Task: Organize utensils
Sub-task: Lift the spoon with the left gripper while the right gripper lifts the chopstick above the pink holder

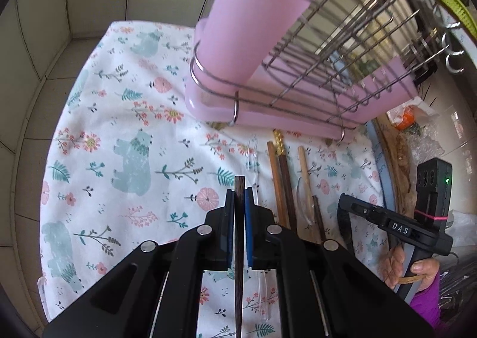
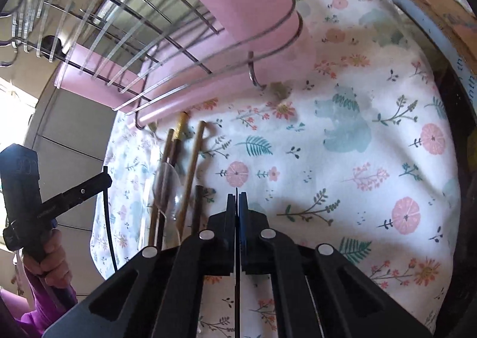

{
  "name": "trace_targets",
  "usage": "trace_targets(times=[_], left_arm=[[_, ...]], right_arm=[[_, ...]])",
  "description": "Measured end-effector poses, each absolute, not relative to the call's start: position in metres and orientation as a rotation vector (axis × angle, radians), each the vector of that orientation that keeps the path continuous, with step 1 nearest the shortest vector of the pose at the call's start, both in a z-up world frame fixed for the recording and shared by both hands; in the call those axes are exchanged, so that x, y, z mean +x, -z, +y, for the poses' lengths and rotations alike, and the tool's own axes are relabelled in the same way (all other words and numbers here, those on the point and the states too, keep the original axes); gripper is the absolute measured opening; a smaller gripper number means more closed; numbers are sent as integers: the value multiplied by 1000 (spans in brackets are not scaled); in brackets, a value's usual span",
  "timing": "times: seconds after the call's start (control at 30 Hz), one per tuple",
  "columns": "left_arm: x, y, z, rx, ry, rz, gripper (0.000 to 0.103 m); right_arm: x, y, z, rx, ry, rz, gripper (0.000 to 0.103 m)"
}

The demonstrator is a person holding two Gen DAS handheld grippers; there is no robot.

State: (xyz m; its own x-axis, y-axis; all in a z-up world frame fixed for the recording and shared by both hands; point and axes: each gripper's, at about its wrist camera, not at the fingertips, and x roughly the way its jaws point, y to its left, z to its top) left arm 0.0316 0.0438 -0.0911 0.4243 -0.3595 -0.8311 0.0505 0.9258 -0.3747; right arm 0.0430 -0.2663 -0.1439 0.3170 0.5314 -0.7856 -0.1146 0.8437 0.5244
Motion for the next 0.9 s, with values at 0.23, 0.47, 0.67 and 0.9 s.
trace_targets(times=[0.23,0.47,0.67,0.9], left_arm=[[26,71,47,-341,268,1017,6],[19,46,51,-368,255,908,6],[12,21,62,-395,252,812,6],[6,-19,69,-402,251,695,6]], right_arm=[[30,117,-275,434,-470,1062,2],[18,80,-286,438,-482,912,2],[7,46,-286,379,-464,783,2],[1,-6,-291,334,-449,639,2]])
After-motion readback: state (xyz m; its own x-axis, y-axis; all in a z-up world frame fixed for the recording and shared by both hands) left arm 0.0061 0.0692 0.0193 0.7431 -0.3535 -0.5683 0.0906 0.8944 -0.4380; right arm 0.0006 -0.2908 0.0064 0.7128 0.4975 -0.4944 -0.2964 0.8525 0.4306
